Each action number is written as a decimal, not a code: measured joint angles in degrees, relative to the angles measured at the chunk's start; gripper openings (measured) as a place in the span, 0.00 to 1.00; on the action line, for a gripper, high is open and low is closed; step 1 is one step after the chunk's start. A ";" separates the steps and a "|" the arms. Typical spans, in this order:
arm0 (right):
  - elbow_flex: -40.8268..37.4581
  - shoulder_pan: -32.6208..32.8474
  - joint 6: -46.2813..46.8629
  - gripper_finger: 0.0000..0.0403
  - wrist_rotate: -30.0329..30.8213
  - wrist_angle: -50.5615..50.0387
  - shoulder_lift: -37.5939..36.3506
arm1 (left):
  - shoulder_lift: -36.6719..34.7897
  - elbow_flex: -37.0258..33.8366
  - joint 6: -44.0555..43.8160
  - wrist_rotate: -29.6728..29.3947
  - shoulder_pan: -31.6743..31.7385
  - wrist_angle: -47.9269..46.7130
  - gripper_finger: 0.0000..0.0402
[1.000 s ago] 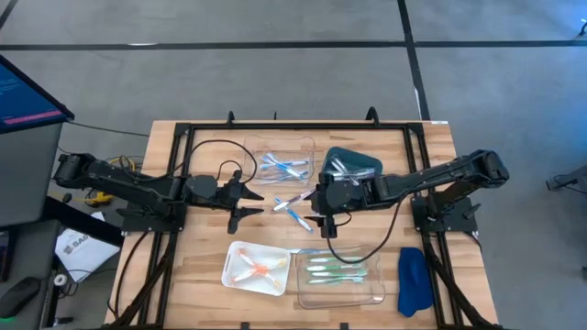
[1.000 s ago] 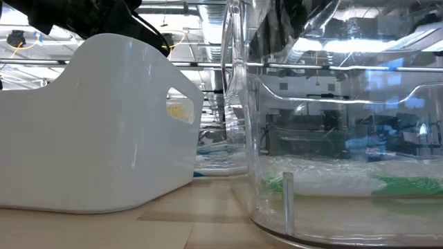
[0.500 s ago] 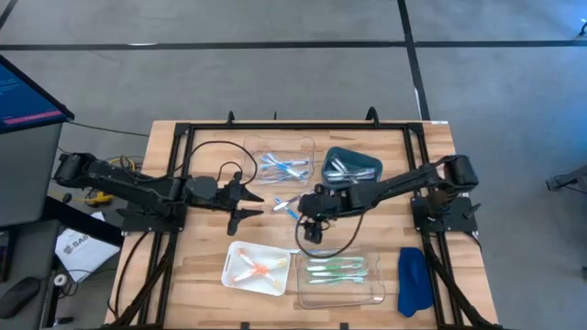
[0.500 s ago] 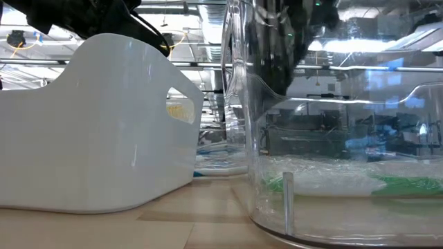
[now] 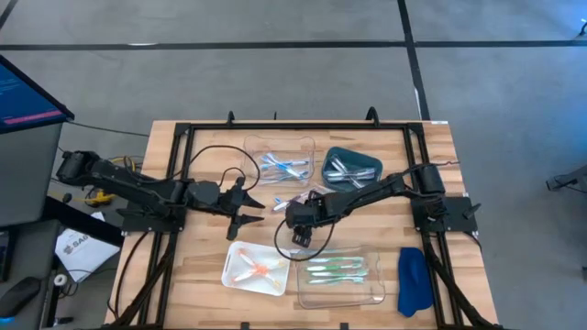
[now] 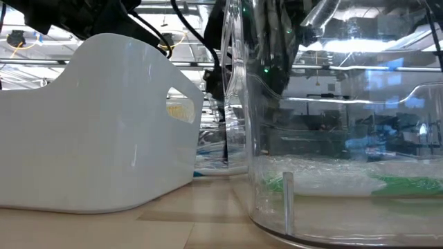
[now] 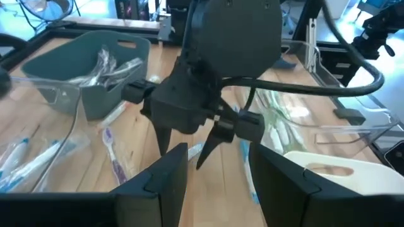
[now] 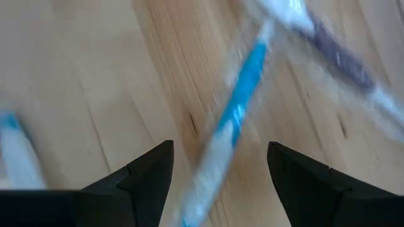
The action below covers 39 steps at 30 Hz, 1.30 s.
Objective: Pick & Place Toothbrushes
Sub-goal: Put the blue toothbrush into the top transparent bin
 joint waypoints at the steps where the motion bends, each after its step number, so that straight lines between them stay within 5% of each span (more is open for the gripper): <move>1: 0.00 0.02 0.41 0.62 0.12 -0.85 0.04 | 0.00 -0.02 0.00 0.00 0.00 -0.02 0.41; 10: -0.33 0.10 4.26 0.53 0.27 -2.48 0.04 | 0.48 -0.09 0.20 -0.22 0.00 1.03 0.41; 20: -1.81 0.99 4.44 0.07 0.61 -2.17 -0.13 | 0.48 -0.09 0.04 -0.17 0.00 1.87 0.41; 39: -1.86 4.59 5.94 0.00 6.60 -4.24 -1.20 | 0.46 -0.09 0.00 0.00 -2.96 2.56 0.41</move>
